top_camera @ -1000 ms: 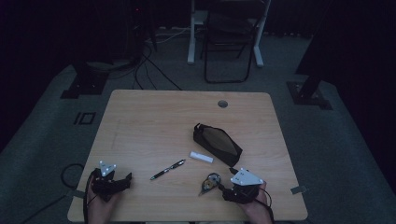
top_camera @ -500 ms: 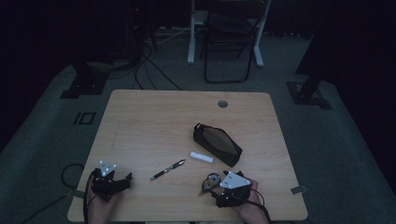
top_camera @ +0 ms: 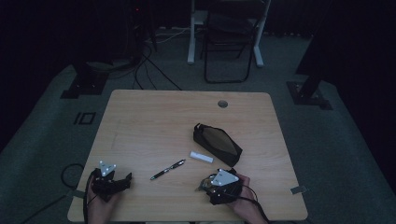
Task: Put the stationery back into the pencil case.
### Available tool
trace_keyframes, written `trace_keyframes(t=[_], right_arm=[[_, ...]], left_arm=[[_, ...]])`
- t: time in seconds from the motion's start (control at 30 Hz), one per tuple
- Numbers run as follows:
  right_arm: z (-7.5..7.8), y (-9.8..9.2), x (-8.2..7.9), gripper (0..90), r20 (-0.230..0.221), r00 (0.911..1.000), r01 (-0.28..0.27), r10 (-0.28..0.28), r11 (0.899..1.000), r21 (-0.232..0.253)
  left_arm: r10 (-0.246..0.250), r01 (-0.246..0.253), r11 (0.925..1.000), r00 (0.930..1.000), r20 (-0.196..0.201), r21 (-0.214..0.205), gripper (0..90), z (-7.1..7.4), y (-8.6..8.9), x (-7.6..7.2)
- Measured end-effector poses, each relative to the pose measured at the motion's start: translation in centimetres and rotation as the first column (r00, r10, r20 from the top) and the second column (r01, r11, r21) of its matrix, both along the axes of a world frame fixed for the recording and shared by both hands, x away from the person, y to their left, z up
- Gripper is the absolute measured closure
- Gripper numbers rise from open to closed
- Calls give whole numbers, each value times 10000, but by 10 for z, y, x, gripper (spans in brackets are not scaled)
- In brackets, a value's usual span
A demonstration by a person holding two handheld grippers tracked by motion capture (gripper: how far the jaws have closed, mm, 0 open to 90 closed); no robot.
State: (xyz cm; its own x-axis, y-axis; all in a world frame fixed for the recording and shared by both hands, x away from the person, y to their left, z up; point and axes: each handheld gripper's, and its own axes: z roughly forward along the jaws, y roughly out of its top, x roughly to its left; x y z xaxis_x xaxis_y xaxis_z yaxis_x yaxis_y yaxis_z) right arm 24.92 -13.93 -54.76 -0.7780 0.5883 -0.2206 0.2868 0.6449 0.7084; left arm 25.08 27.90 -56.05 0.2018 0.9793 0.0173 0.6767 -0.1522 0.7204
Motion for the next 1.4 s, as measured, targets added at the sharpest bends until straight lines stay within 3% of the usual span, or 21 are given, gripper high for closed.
trace_keyframes(t=[0.23,0.37,0.67,0.87,1.0,1.4], right_arm=[[-5,-1,9,155,-191,9997,178,-179,9998,-38],[-8,0,10,200,-448,9988,219,-220,9998,-30],[-10,-11,11,345,-1282,9908,522,-437,9966,638],[-10,-11,13,355,-1519,9879,437,-312,9958,801],[-9,-10,14,408,-1872,9820,427,-246,9948,930],[-7,-11,14,418,-1818,9822,689,-481,9916,1096]], left_arm=[[1,-1,10000,10000,3,-5,144,0,0,0],[-1,1,10000,10000,2,-3,144,0,0,0],[-3,3,10000,10000,2,-4,144,0,0,0],[-3,3,10000,10000,2,-2,144,0,0,0],[0,0,10000,10000,2,-1,144,0,0,0],[0,0,10000,10000,0,0,144,0,0,0]])
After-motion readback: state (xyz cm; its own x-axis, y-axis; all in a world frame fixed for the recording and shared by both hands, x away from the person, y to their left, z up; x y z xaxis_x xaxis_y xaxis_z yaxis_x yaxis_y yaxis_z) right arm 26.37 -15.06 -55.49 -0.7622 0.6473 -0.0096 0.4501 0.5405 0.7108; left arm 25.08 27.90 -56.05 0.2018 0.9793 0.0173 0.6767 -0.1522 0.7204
